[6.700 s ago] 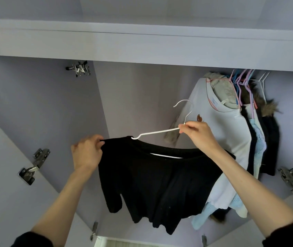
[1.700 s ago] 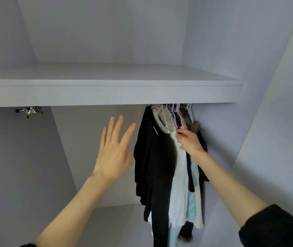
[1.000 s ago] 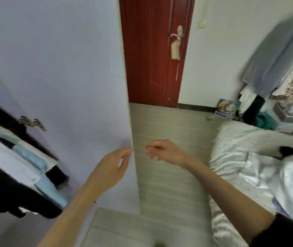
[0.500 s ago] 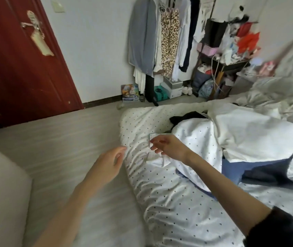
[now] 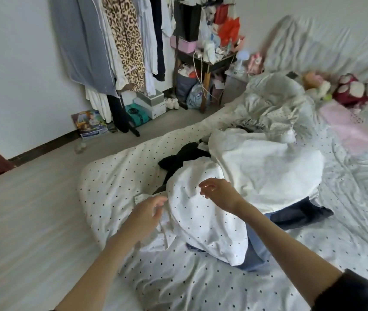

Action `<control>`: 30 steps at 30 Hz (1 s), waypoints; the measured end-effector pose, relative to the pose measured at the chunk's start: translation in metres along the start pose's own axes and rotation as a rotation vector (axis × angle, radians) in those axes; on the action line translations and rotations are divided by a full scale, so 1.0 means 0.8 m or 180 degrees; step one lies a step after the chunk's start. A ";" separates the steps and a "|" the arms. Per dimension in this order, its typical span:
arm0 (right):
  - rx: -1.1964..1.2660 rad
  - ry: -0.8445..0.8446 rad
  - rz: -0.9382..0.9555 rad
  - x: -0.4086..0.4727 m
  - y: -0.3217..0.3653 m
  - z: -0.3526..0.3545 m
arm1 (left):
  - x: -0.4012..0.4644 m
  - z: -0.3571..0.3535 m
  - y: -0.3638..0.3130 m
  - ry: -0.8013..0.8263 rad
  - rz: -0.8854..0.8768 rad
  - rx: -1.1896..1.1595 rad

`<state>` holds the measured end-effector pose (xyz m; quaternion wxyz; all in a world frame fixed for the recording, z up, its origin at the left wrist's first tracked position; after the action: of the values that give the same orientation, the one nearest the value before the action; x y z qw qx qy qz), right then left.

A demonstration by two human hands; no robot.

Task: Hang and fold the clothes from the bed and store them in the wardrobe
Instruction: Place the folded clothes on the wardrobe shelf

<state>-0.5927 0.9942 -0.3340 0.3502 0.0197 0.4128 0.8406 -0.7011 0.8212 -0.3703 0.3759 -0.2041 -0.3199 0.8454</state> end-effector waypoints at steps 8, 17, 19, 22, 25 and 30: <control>-0.0807 -0.0725 -0.0493 0.112 -0.037 0.036 | 0.180 -0.051 0.003 0.0686 -0.0464 0.0215; -0.1435 -0.0605 -0.0615 0.145 -0.088 0.027 | 0.281 -0.139 -0.041 0.1143 -0.0896 0.0420; -0.1452 -0.0589 -0.0605 0.144 -0.094 0.026 | 0.280 -0.147 -0.046 0.1117 -0.0944 0.0206; -0.1376 -0.0825 -0.0529 0.143 -0.096 0.027 | 0.259 -0.144 -0.044 0.1186 -0.1278 0.0095; -0.1607 -0.0755 -0.0214 0.138 -0.090 0.015 | 0.233 -0.144 -0.032 0.1623 -0.1514 0.0369; -0.1602 -0.0289 -0.0023 0.131 -0.091 -0.023 | 0.206 -0.154 0.012 0.2502 -0.1080 0.0741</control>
<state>-0.6359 1.0753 -0.4244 0.3653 -0.0318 0.1744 0.9139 -0.7386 0.9903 -0.4817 0.6229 -0.4109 -0.0843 0.6603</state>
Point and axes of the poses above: each hand's wrist, its own x-axis towards the middle knuckle, its own z-axis out of the back of the hand, y = z × x, the point moved 7 cm from there along x, towards the middle knuckle, and after that the axes turned 6 degrees about -y, right-handed, at the moved point
